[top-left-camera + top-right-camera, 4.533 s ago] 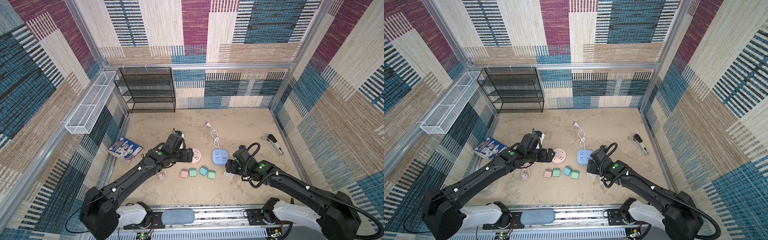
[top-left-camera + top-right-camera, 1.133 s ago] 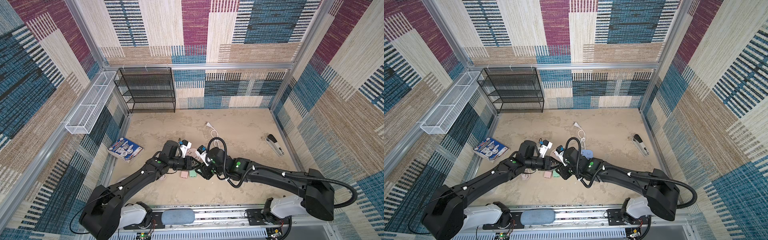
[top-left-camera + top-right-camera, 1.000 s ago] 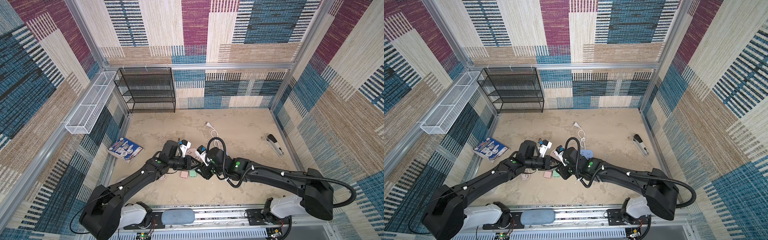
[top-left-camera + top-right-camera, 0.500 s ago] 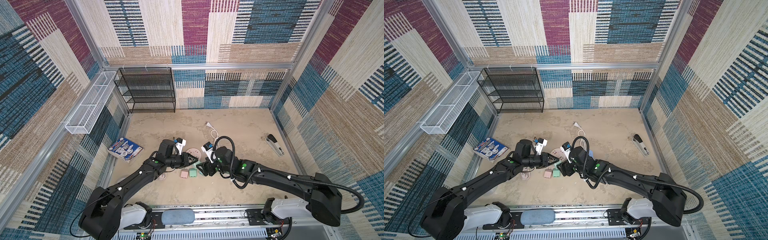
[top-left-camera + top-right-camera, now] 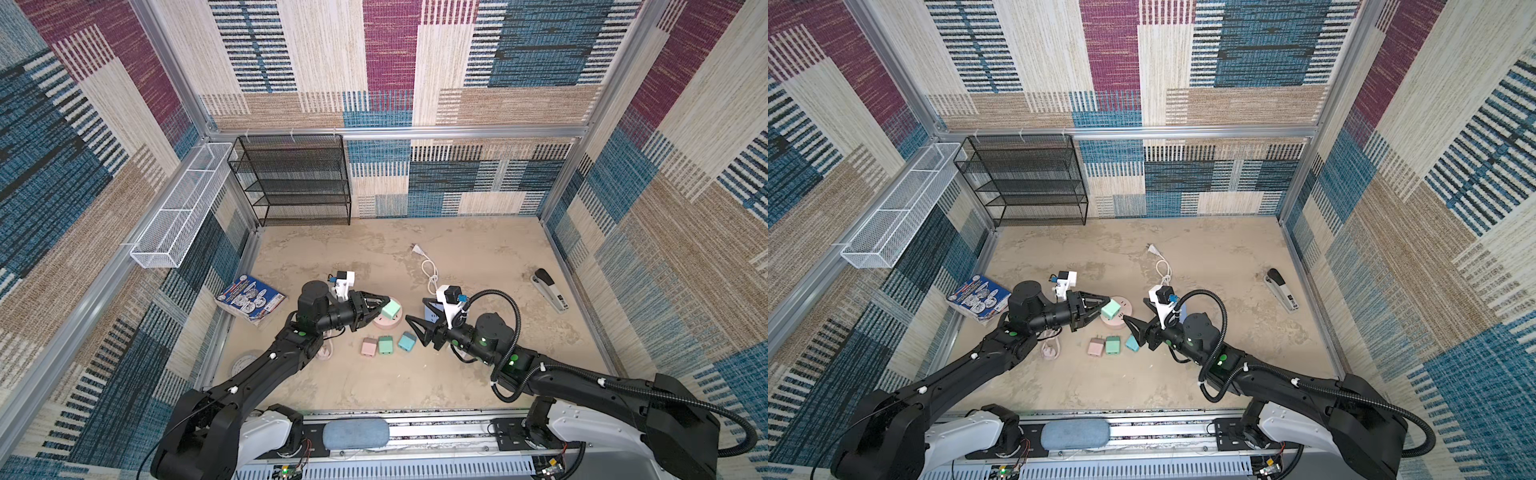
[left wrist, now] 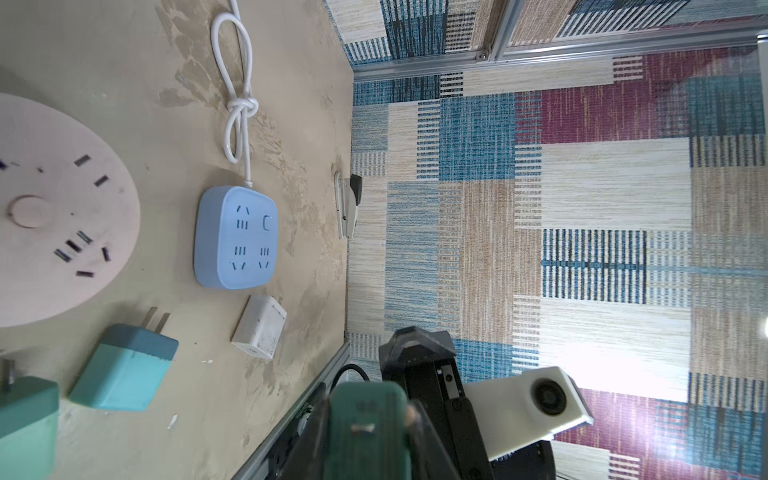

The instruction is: Insert the plug

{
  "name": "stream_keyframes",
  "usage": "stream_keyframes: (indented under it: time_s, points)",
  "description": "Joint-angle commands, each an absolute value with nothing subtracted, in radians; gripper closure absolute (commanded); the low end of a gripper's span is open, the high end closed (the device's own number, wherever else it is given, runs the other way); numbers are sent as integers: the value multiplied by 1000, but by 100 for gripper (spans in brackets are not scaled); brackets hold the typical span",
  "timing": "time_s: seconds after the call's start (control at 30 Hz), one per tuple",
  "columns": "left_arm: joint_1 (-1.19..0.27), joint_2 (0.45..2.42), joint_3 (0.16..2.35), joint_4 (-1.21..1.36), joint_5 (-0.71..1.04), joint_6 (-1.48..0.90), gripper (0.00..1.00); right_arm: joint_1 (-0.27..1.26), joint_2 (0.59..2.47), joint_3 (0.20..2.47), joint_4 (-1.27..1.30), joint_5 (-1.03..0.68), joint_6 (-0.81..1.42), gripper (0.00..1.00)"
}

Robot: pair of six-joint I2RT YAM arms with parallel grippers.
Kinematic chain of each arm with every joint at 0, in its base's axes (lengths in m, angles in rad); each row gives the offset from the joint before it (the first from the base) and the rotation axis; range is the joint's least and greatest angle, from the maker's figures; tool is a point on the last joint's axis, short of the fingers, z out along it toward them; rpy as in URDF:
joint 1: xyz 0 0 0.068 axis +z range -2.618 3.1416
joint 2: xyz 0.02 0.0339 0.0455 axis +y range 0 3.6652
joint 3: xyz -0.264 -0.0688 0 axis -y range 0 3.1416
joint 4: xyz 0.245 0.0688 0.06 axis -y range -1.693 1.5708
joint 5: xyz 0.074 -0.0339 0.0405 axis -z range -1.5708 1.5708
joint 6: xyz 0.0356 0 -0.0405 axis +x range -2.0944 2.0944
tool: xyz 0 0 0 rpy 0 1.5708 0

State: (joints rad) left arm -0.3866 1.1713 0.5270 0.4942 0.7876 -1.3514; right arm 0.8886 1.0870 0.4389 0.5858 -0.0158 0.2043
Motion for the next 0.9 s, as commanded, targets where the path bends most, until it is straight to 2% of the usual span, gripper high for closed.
stream_keyframes:
  time_s: [0.0, 0.33, 0.87]
  points:
    - [-386, 1180, 509, 717, 802, -1517, 100, 890, 1123, 460, 711, -13, 147, 24]
    - [-389, 1179, 491, 771, 793, -1582, 100, 890, 1252, 524, 773, -93, 106, 29]
    - [-391, 1146, 512, 700, 805, -1545, 100, 893, 1305, 571, 763, -136, 72, 35]
